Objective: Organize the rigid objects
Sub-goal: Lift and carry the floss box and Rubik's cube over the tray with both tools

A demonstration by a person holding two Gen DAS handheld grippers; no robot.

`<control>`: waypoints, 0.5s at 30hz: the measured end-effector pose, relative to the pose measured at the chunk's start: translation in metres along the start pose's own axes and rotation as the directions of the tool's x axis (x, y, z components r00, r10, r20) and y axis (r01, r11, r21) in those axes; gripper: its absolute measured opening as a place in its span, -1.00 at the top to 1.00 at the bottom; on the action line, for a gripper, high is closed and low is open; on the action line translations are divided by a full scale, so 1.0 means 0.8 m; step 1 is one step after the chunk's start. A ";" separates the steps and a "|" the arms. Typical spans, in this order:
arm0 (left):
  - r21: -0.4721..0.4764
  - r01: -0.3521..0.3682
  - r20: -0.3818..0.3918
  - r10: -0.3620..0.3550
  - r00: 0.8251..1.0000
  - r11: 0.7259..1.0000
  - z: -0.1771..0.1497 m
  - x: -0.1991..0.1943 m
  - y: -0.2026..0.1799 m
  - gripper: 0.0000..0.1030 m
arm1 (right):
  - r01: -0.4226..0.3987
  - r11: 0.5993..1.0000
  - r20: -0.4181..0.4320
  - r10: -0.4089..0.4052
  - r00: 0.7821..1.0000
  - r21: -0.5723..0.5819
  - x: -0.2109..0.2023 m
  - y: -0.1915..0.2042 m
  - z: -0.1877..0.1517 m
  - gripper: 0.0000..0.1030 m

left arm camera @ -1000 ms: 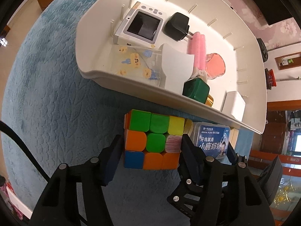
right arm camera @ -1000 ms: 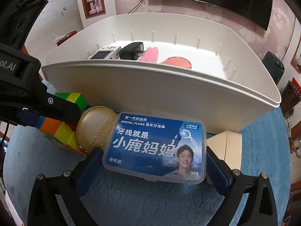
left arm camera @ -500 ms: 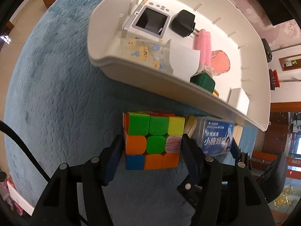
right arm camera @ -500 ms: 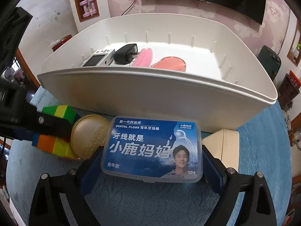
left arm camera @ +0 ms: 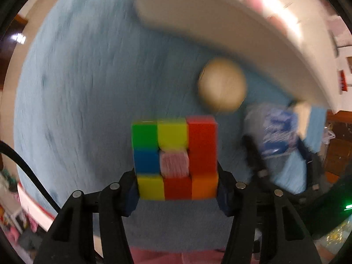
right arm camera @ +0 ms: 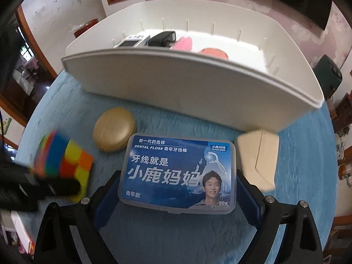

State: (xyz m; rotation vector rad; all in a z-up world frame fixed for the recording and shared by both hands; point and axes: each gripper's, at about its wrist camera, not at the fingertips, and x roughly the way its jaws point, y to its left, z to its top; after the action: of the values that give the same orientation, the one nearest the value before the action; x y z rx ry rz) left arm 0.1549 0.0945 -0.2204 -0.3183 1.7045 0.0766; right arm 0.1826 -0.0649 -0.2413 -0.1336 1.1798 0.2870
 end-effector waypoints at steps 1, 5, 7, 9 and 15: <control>-0.010 0.001 0.001 -0.001 1.000 1.000 -0.008 0.004 0.002 -0.15 | -0.010 1.000 -0.005 0.010 1.000 -0.008 -0.003 0.000 -0.005 -0.83; -0.012 -0.046 -0.015 0.046 0.999 0.999 -0.031 0.007 0.003 -0.15 | -0.082 0.997 -0.043 0.082 0.996 0.004 -0.017 -0.007 -0.030 -0.83; -0.024 -0.054 -0.035 0.053 0.998 0.998 -0.040 0.011 0.006 -0.15 | -0.104 0.994 -0.052 0.105 0.993 0.019 -0.023 -0.011 -0.037 -0.83; -0.027 -0.068 -0.045 0.067 0.997 0.997 -0.048 0.012 0.009 -0.15 | -0.116 0.993 -0.057 0.118 0.991 0.035 -0.029 -0.017 -0.043 -0.83; -0.012 -0.107 -0.086 0.106 0.991 0.994 -0.080 0.008 0.020 -0.15 | -0.121 0.990 -0.014 0.122 0.992 0.067 -0.058 -0.038 -0.041 -0.83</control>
State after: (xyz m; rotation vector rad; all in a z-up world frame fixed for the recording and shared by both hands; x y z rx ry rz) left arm 0.0884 0.0942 -0.2183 -0.2455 1.8057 0.1576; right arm 0.1461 -0.1093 -0.2124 -0.0065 1.2164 0.3544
